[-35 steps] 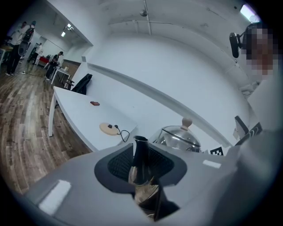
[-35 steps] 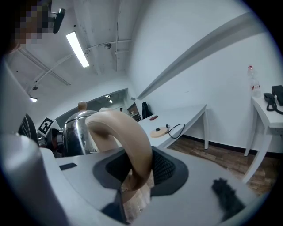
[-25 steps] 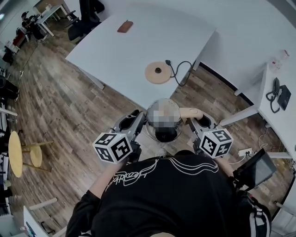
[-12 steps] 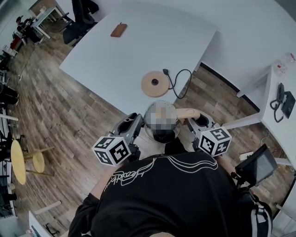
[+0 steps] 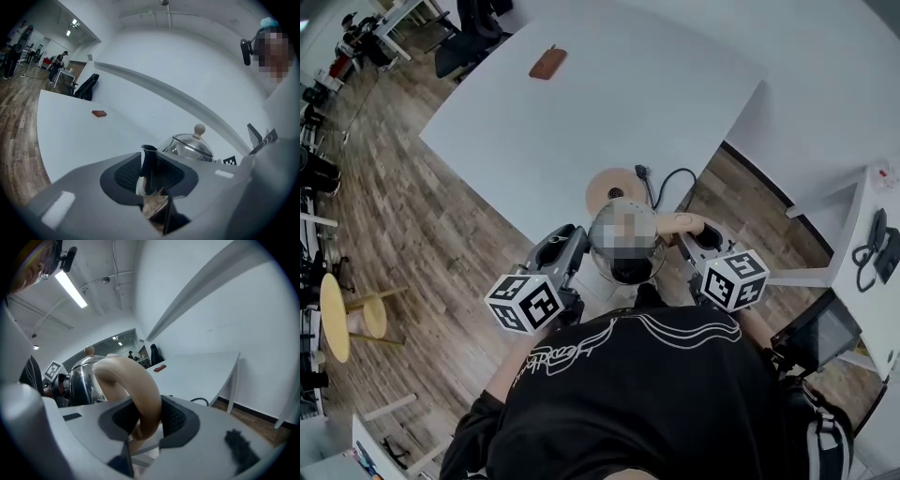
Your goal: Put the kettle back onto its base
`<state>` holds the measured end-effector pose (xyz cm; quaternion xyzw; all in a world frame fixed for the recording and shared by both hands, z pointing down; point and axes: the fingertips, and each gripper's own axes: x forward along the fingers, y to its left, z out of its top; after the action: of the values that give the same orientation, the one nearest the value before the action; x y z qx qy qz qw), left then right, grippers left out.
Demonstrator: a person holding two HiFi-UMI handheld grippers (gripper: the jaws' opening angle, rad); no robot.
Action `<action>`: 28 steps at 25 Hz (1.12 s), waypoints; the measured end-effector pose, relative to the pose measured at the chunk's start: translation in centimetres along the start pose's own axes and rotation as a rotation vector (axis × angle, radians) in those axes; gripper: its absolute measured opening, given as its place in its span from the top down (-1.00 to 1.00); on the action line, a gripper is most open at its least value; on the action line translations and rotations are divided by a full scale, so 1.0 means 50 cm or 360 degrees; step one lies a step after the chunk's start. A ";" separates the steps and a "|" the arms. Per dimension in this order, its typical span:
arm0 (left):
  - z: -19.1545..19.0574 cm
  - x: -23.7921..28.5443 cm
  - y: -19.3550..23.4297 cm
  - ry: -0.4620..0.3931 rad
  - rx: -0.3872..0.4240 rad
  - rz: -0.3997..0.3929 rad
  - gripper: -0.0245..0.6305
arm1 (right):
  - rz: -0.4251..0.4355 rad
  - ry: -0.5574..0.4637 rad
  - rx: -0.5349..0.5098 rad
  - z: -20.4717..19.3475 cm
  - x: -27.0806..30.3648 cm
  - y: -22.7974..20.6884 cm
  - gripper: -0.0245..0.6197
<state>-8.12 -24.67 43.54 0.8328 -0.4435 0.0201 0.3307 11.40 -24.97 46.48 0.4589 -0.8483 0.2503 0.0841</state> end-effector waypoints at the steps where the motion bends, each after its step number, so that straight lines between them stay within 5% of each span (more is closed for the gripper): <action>1: 0.007 0.007 0.004 -0.0007 0.0004 0.0007 0.64 | 0.0008 -0.0001 -0.0010 0.007 0.010 -0.005 0.56; 16: 0.133 0.096 0.082 -0.0091 0.0204 0.0011 0.65 | 0.0093 -0.0004 -0.0186 0.099 0.153 -0.036 0.56; 23: 0.128 0.140 0.117 -0.0117 0.0349 -0.0029 0.65 | 0.0034 0.0059 -0.0234 0.073 0.209 -0.070 0.56; 28: 0.110 0.168 0.150 -0.0090 0.0328 -0.0030 0.65 | 0.0016 0.0119 -0.0233 0.051 0.239 -0.089 0.56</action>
<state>-10.09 -36.82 45.98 0.8667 -0.4405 0.0391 0.2307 8.51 -37.06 50.28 0.4375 -0.8629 0.2052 0.1478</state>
